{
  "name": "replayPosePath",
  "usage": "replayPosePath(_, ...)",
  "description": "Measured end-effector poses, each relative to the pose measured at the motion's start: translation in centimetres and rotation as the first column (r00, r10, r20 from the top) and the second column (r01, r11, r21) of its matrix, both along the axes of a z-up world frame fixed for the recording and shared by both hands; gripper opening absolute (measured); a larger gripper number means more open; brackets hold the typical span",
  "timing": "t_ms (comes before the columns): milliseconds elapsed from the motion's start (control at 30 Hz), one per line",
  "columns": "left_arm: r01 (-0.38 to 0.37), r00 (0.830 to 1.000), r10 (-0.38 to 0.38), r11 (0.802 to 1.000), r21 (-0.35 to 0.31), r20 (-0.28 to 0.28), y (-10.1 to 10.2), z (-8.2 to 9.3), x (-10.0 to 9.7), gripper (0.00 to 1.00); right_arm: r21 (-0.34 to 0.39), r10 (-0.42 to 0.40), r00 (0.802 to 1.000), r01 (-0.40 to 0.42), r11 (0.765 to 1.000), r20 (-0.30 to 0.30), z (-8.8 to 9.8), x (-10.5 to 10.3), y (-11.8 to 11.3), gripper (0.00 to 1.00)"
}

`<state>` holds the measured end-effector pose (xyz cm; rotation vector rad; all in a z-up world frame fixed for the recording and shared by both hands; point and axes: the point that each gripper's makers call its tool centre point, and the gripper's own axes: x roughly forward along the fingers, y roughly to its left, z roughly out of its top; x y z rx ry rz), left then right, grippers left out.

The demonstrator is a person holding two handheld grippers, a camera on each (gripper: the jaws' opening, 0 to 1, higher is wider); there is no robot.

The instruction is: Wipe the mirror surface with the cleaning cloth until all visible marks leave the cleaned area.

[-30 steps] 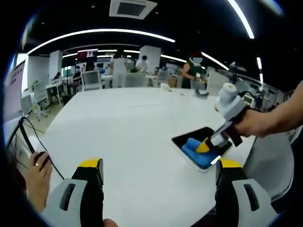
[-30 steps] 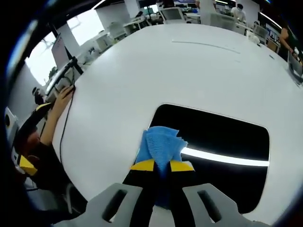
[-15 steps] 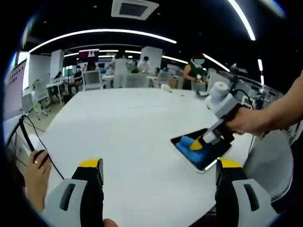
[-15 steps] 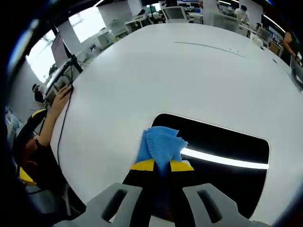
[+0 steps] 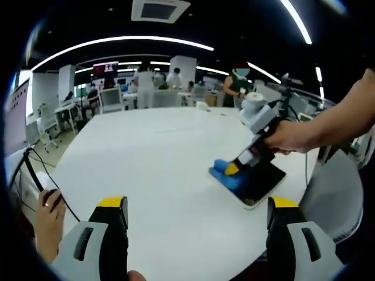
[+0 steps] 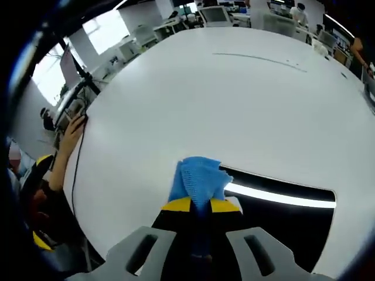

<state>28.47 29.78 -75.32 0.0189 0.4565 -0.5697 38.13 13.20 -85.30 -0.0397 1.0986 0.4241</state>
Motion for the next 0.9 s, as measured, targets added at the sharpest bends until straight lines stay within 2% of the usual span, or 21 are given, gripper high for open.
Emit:
replayPosePath(100,-0.006,1.000,0.006,1.000,-0.002,0.001,0.2,0.1,-0.1,0.99,-0.012,0.016,1.000,-0.016,1.000,0.015,0.0,0.3,0.0,0.04)
replayPosePath(300,-0.014,1.000,0.014,1.000,-0.005,-0.004,0.4,0.0,-0.4,0.99,0.001,-0.002,1.000,0.002,1.000,0.007,0.1,1.1,0.0,0.04)
replayPosePath(567,-0.022,1.000,0.022,1.000,-0.008,-0.004,0.6,0.0,-0.5,0.99,0.001,0.010,1.000,-0.010,1.000,0.011,0.1,1.2,0.0,0.04)
replayPosePath(667,-0.023,1.000,0.023,1.000,-0.009,-0.004,0.5,0.0,-0.5,0.99,0.025,0.001,1.000,-0.001,1.000,0.000,0.0,1.3,-0.1,0.04)
replayPosePath(733,-0.022,1.000,0.022,1.000,-0.009,-0.003,0.4,0.1,-0.6,0.99,0.069,-0.034,0.999,0.037,0.997,-0.038,0.0,1.5,-0.1,0.04)
replayPosePath(900,-0.022,1.000,0.022,1.000,-0.005,0.001,0.5,0.2,-0.9,0.99,0.020,0.014,1.000,-0.014,1.000,0.004,-0.2,2.2,0.1,0.04)
